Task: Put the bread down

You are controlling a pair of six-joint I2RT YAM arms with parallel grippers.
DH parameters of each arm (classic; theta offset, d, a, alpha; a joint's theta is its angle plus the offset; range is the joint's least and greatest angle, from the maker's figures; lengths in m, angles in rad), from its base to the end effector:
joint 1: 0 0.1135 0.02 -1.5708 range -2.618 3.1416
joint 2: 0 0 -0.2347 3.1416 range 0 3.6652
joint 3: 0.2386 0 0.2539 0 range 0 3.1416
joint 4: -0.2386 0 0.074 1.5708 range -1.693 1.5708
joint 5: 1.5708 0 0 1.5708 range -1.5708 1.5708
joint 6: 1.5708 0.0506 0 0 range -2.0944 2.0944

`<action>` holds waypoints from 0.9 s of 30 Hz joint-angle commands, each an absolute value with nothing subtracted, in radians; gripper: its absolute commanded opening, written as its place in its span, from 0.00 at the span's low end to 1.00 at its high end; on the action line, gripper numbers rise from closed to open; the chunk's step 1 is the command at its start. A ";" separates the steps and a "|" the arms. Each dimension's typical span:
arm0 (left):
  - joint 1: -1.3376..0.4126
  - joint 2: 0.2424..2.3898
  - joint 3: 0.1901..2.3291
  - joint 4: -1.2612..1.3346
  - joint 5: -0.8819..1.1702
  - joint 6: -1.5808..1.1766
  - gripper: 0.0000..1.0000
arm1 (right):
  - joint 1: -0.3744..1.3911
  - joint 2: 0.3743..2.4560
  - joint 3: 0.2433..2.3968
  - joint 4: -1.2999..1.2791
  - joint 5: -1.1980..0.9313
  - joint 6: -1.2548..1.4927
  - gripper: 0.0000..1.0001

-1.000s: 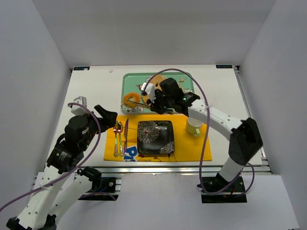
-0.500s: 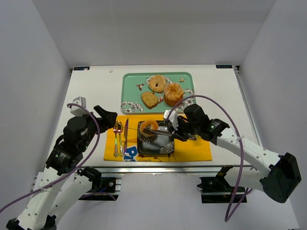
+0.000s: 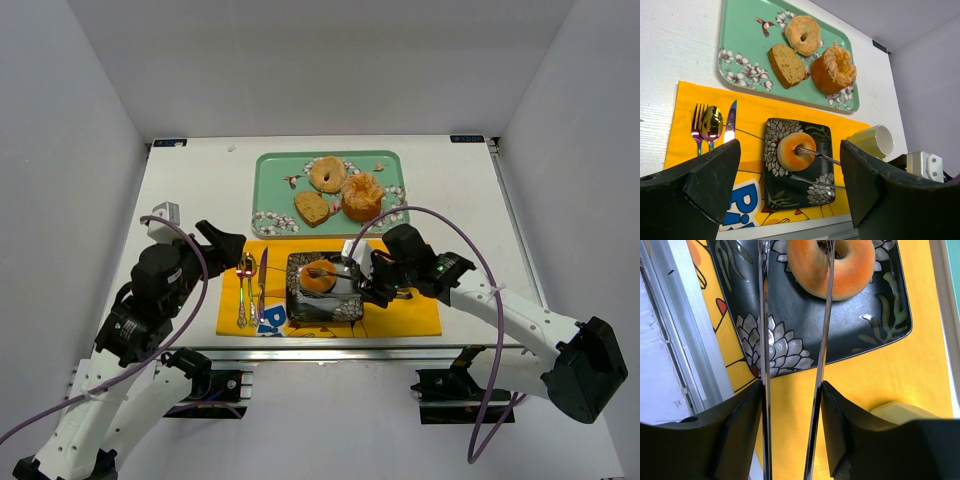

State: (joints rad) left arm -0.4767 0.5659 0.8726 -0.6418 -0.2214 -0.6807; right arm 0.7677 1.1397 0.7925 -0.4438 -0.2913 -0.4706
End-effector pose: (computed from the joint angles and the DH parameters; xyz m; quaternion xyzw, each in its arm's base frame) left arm 0.1432 -0.0615 0.3305 -0.1461 0.7994 -0.2395 0.5312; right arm 0.1773 0.1913 0.2121 -0.5760 0.7133 0.1884 0.3521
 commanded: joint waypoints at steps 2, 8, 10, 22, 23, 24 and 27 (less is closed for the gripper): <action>-0.474 0.534 0.873 -0.638 -0.224 -0.693 0.90 | 0.767 1.115 0.816 -0.426 -0.310 -0.474 0.55; -0.474 0.535 0.877 -0.640 -0.224 -0.690 0.90 | 0.756 1.062 0.874 -0.413 -0.318 -0.443 0.50; -0.474 0.540 0.879 -0.637 -0.224 -0.687 0.90 | 0.755 1.049 0.899 -0.405 -0.322 -0.422 0.49; -0.474 0.575 0.874 -0.578 -0.199 -0.675 0.90 | 0.537 1.057 1.031 -0.334 -0.336 -0.235 0.34; -0.474 0.575 0.873 -0.574 -0.198 -0.675 0.90 | 0.425 1.084 1.040 -0.334 -0.363 -0.206 0.30; -0.474 0.577 0.867 -0.571 -0.195 -0.675 0.90 | 0.369 1.101 1.049 -0.337 -0.373 -0.196 0.29; -0.474 0.583 0.853 -0.548 -0.180 -0.675 0.90 | 0.148 1.161 1.074 -0.341 -0.429 -0.189 0.25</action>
State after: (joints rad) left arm -0.4767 0.5755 0.8684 -0.5858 -0.2054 -0.6842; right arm 0.2966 1.1240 1.0237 -0.3771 -0.3706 -0.2493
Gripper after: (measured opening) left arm 0.892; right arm 0.269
